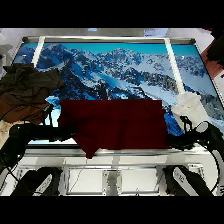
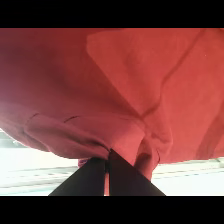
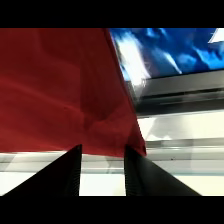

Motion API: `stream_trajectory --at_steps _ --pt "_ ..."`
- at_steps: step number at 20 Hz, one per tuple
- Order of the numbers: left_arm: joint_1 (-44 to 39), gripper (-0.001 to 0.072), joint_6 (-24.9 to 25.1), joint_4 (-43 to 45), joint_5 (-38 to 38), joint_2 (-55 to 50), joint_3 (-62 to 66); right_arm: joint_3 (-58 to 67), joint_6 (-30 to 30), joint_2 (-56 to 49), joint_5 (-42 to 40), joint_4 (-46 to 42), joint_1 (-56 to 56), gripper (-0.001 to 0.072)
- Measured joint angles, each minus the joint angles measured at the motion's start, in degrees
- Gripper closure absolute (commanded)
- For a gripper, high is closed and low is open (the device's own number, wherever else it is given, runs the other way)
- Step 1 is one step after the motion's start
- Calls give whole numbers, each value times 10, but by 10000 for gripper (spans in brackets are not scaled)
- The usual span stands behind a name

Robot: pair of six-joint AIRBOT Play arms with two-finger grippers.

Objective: Fold the shirts.

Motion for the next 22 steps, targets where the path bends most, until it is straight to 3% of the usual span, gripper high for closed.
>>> stream_trajectory --at_steps 11,22 --pt "0 696 2 0 2 0 0 51 9 -1 -4 -74 0 365" --pt "0 696 4 0 1 0 0 -7 2 -3 -35 -3 0 373"
